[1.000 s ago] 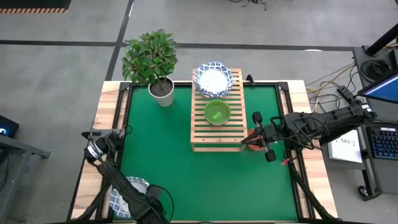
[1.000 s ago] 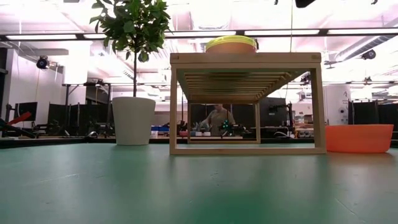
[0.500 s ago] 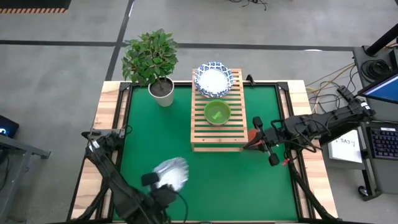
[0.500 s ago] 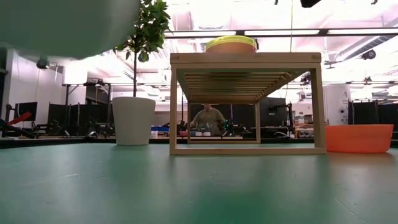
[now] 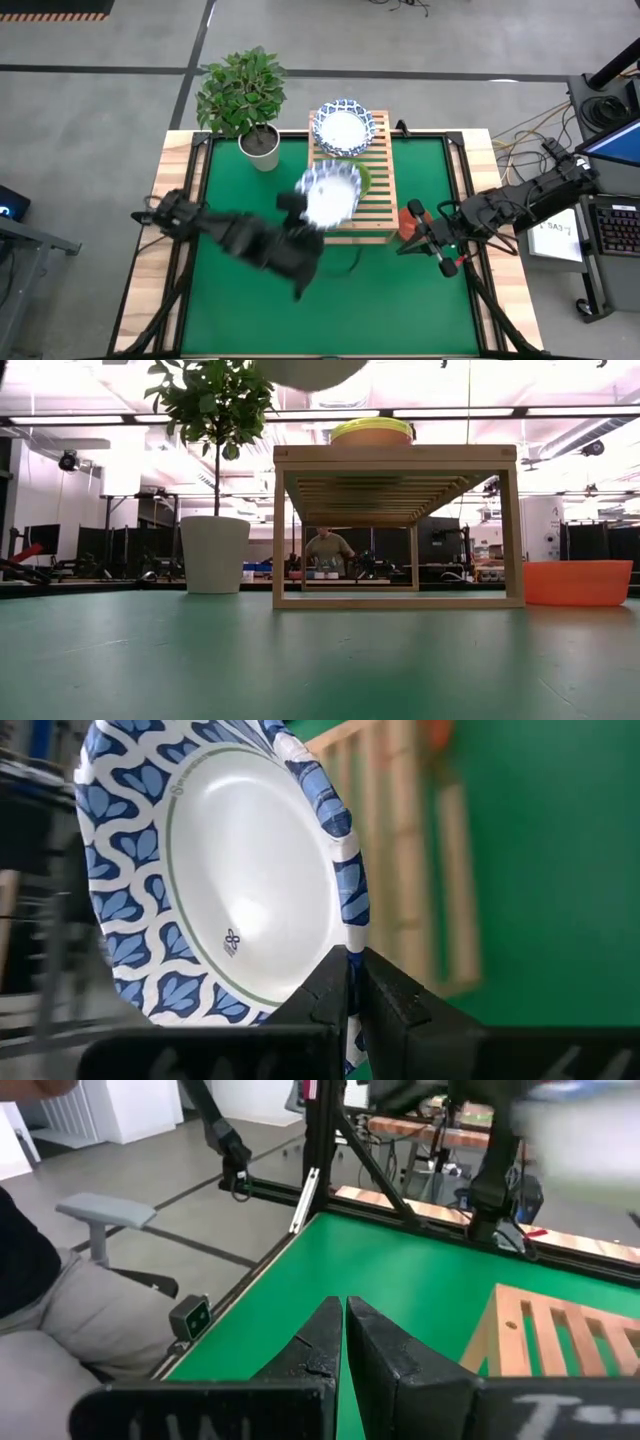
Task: Place and stack bowls onto a shelf
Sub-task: Stack the white patterned bowl on top of the other white patterned bowl
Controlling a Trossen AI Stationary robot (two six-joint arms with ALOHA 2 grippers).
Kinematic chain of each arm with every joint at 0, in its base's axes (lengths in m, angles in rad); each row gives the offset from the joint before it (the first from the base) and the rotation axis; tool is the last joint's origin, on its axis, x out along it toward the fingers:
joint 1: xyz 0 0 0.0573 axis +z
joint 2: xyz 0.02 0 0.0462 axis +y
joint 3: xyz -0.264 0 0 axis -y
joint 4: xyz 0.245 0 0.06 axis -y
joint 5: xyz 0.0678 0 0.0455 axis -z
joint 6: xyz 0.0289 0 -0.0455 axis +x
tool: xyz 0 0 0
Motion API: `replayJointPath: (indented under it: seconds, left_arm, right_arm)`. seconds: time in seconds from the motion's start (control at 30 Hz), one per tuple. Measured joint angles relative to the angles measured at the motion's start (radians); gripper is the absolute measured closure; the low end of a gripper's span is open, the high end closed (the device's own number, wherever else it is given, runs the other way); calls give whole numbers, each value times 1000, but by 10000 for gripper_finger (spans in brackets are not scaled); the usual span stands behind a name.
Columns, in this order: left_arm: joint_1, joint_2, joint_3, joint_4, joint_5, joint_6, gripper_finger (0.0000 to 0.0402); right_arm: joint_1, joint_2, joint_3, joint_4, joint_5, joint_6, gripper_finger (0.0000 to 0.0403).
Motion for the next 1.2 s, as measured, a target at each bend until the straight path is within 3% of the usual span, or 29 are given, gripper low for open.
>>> replayJointPath:
  seconds: [0.27, 0.53, 0.7, 0.87, 1.2]
  left_arm:
    - [268, 4, -3, 43, 6, 343, 401]
    - [473, 5, -3, 266, 229, 536, 401]
    - [546, 5, -3, 300, 242, 556, 401]
    - [573, 5, -10, 316, 371, 558, 401]
    - [618, 5, -49, 409, 336, 557, 378]
  right_arm:
    - [0, 2, 0, -44, 1, 25, 394]
    - [0, 2, 0, -45, 2, 25, 394]
    - [0, 2, 0, -45, 2, 25, 394]
    - [0, 2, 0, -45, 2, 17, 394]
    - [0, 2, 0, -45, 2, 16, 394]
